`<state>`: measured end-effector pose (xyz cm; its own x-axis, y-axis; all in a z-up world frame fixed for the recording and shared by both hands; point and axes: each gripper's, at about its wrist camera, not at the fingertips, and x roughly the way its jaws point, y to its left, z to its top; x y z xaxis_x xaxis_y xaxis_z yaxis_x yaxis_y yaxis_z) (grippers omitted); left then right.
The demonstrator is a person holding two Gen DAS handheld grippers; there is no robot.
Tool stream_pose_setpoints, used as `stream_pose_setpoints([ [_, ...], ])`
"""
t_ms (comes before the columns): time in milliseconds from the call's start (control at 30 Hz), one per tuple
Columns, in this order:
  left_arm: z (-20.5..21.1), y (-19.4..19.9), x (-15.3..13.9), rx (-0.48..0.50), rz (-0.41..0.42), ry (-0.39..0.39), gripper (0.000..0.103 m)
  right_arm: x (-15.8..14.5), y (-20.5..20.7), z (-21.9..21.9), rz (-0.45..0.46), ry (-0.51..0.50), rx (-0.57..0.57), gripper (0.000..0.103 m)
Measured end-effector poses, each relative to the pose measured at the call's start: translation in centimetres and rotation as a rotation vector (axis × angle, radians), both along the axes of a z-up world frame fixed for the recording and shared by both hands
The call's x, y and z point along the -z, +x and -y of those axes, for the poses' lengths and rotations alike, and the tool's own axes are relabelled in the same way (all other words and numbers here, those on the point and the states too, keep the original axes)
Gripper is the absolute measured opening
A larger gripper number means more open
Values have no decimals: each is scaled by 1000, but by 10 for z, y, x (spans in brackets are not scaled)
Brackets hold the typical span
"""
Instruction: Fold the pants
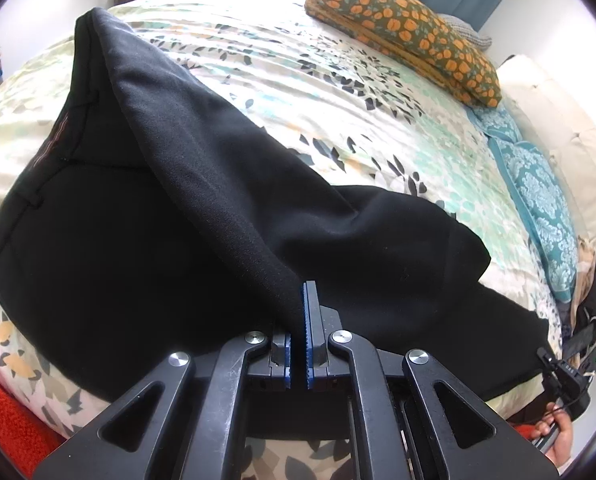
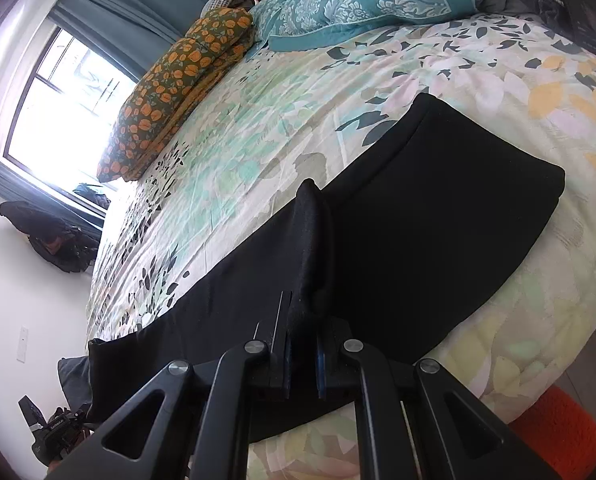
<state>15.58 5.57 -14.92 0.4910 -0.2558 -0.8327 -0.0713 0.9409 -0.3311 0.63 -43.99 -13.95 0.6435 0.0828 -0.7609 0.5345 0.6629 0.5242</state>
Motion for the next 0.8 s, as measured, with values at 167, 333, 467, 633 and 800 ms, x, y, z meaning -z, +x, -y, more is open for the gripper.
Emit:
stream_pose_setpoints([
  [167, 3, -1, -1, 6, 3, 9, 3, 1, 0, 0, -2, 1, 3, 9],
  [333, 5, -3, 1, 11, -1, 18, 3, 2, -1, 0, 1, 6, 10, 9],
  [467, 7, -4, 4, 10, -12, 20, 3, 2, -1, 0, 1, 7, 10, 9],
  [633, 6, -8, 8, 10, -26, 22, 3, 2, -1, 0, 2, 6, 9, 9],
  [800, 6, -9, 9, 11, -25, 23, 3, 3, -3, 0, 2, 3, 8, 9],
])
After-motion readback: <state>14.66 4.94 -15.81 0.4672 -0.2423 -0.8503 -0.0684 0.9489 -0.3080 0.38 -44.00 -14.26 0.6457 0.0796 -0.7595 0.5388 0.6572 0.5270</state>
